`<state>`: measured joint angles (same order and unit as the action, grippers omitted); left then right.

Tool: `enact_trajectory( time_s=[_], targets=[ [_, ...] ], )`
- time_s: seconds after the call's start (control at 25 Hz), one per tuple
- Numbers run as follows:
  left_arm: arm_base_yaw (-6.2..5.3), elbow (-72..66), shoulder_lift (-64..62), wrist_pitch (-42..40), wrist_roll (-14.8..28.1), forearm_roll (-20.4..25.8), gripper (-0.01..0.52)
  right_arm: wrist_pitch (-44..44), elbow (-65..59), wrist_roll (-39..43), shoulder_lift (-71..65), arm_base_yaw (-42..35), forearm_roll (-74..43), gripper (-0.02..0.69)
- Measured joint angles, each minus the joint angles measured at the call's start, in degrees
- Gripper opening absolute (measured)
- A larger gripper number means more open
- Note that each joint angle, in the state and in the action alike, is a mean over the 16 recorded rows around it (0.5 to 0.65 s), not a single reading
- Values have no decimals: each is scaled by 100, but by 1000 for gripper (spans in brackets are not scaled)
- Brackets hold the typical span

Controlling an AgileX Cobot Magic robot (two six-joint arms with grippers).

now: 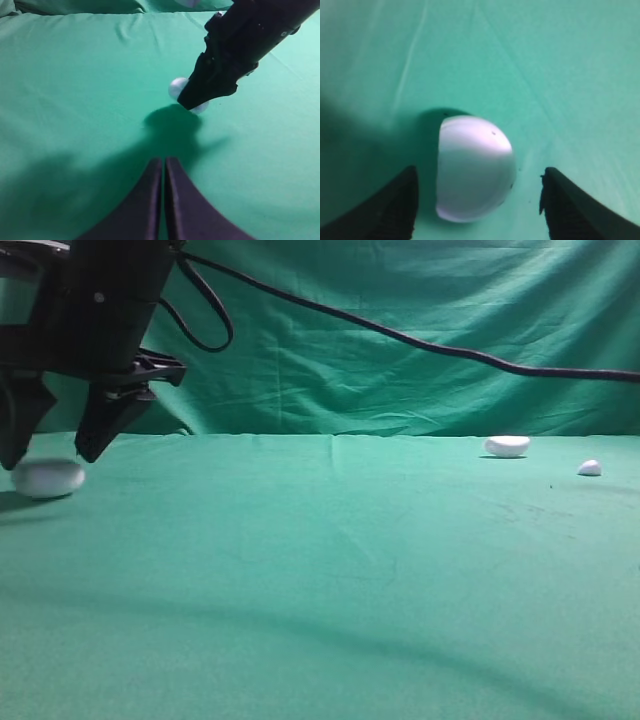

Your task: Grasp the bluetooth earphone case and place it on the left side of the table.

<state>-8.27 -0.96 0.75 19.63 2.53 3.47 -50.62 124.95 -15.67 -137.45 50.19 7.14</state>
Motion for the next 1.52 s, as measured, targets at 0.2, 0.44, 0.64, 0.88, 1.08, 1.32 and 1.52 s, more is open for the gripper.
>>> enact_trajectory(
  time_s=[0.2, 0.44, 0.64, 0.88, 1.08, 1.32, 1.52],
  targets=[
    [0, 0, 0, 0, 0, 0, 0, -487, 0, 538, 544, -3, -162, 326],
    [0, 0, 0, 0, 0, 0, 0, -1231, 0, 1274, 1379, -37, -431, 165],
    [0, 0, 0, 0, 0, 0, 0, -1717, 0, 1699, 1935, -100, -642, 37],
    [0, 0, 0, 0, 0, 0, 0, -2062, -3, 1847, 2403, -176, -755, 0],
    [0, 0, 0, 0, 0, 0, 0, -2168, -152, 1887, 2901, -212, -823, 0],
    [0, 0, 0, 0, 0, 0, 0, -2185, -859, 2019, 3825, -217, -1018, 0],
    [0, 0, 0, 0, 0, 0, 0, -2142, -1926, 2248, 4806, -217, -1204, 0]
  ],
)
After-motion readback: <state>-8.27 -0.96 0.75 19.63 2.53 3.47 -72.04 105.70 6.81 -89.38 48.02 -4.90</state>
